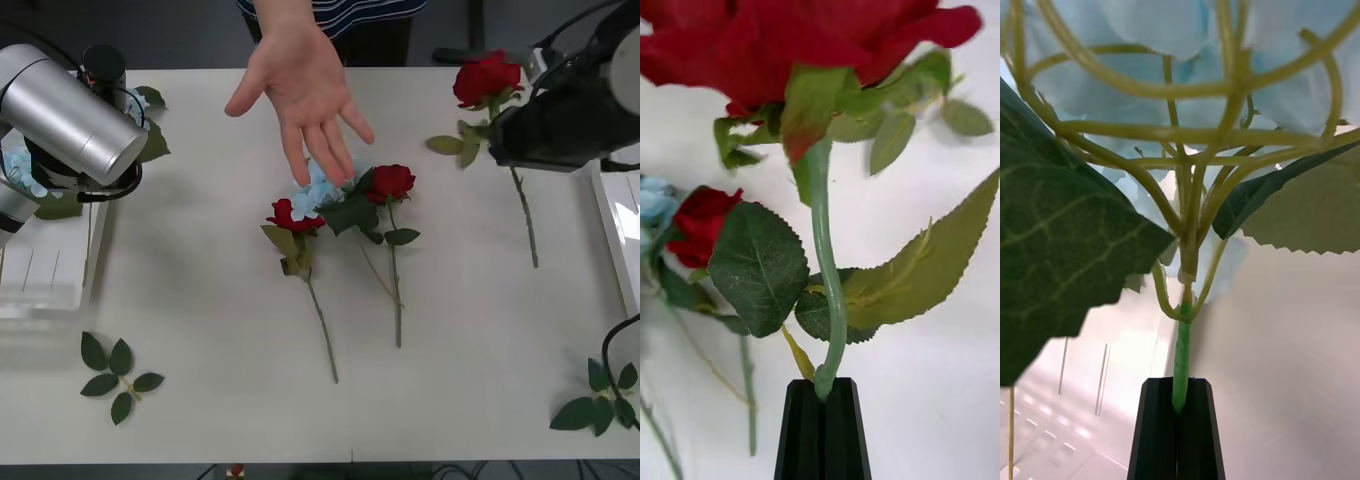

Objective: Place the red flowers into the right box and the blue flowers into the left box. If a person shows an open palm, hand one flower to the person first, then continue sorting.

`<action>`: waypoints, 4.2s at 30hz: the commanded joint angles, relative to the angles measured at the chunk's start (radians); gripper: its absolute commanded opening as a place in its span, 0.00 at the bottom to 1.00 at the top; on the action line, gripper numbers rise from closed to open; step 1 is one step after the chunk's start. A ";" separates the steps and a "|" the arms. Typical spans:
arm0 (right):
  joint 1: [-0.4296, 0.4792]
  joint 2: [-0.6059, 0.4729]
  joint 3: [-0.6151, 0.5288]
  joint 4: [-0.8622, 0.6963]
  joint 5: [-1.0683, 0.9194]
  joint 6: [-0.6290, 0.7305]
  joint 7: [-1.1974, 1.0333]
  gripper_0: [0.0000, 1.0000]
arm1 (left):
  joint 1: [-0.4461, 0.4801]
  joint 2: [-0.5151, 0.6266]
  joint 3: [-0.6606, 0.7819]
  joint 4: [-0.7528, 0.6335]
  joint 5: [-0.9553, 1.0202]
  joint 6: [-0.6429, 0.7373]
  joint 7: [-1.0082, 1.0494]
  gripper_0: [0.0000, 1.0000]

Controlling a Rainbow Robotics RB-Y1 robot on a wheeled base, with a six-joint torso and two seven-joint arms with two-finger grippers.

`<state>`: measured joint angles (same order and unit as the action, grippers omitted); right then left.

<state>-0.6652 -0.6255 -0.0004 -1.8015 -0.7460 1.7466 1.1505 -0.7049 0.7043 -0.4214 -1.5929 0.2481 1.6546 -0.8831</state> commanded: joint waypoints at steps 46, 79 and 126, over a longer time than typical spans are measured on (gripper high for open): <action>-0.444 0.150 0.057 0.338 0.527 -0.892 -0.048 0.00 | 0.001 0.011 0.013 -0.019 -0.006 0.013 0.015 0.00; -0.444 0.150 0.057 0.338 0.527 -0.892 -0.048 1.00 | 0.001 0.011 0.013 -0.019 -0.006 0.013 0.015 0.00; 0.185 0.142 0.092 -0.357 -0.056 0.116 -0.227 0.99 | 0.061 0.233 -0.014 0.243 0.019 -0.200 0.009 0.00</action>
<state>-0.4628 -0.5178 0.0564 -2.1470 -0.8579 1.8695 0.9577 -0.6438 0.9000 -0.4101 -1.3646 0.2874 1.4965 -0.8763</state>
